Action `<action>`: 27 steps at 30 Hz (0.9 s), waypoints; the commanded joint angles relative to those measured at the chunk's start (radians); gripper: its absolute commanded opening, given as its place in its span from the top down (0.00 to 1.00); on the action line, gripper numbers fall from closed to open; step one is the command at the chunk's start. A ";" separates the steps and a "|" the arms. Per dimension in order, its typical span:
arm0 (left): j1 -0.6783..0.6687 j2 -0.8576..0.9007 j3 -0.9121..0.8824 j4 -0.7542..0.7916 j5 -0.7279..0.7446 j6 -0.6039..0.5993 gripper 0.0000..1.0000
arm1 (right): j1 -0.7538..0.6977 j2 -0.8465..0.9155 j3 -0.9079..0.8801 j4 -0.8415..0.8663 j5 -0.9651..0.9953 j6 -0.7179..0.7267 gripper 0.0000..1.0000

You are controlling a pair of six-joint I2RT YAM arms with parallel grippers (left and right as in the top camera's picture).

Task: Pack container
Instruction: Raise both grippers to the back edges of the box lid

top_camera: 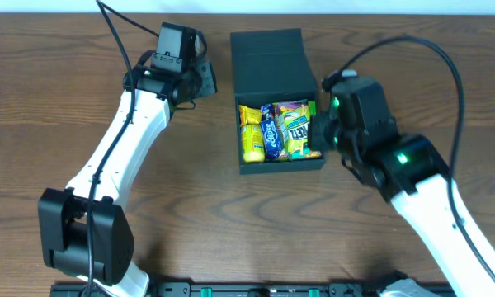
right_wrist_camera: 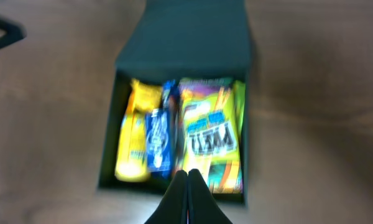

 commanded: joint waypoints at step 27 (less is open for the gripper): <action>0.133 0.867 0.732 -0.104 0.563 -0.207 0.95 | -0.445 0.943 0.280 0.565 -0.654 0.217 0.98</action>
